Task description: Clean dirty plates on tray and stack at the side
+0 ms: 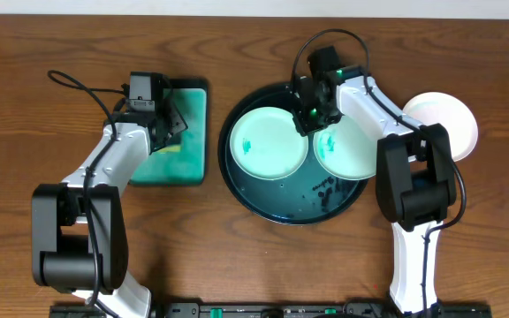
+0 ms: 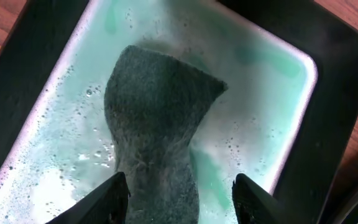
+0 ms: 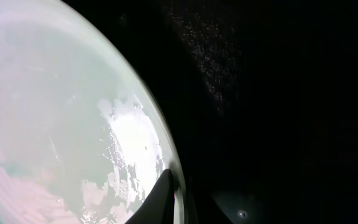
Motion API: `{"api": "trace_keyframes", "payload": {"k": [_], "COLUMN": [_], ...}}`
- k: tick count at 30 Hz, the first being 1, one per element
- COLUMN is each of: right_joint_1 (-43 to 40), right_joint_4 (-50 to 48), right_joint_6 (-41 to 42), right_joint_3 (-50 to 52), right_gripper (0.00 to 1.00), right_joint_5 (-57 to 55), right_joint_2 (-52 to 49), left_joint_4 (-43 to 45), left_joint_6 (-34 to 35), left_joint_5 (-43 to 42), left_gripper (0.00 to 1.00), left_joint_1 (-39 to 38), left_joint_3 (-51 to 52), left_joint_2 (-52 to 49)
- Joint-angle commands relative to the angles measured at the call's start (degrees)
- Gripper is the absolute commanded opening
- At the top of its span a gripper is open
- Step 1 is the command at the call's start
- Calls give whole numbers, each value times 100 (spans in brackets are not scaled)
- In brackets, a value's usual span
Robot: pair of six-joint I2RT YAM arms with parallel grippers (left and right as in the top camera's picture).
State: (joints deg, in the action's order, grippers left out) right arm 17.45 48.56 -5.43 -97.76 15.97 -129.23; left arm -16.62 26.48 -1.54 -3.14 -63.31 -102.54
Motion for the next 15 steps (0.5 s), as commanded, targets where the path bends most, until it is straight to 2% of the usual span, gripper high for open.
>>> {"api": "trace_keyframes", "payload": {"k": [1, 4, 8, 13, 15], "right_joint_1": [81, 81, 83, 83, 83], "right_joint_4": [7, 9, 7, 2, 4], "right_joint_6": [-42, -42, -42, -42, -42], "right_joint_3": [87, 87, 87, 87, 87], "right_gripper": [6, 7, 7, 7, 7], "right_joint_5": [81, 83, 83, 83, 81], "right_joint_2": [63, 63, 63, 66, 66], "left_joint_4": [-20, -7, 61, 94, 90], "left_joint_6": [-125, -120, -122, -120, -122], "left_joint_5": [170, 542, 568, 564, 566], "left_gripper": [55, 55, 55, 44, 31], "left_joint_1": [17, 17, 20, 17, 17], "left_joint_3": [11, 11, 11, 11, 11], "left_joint_2": [-44, -111, -328, -638, -658]}}
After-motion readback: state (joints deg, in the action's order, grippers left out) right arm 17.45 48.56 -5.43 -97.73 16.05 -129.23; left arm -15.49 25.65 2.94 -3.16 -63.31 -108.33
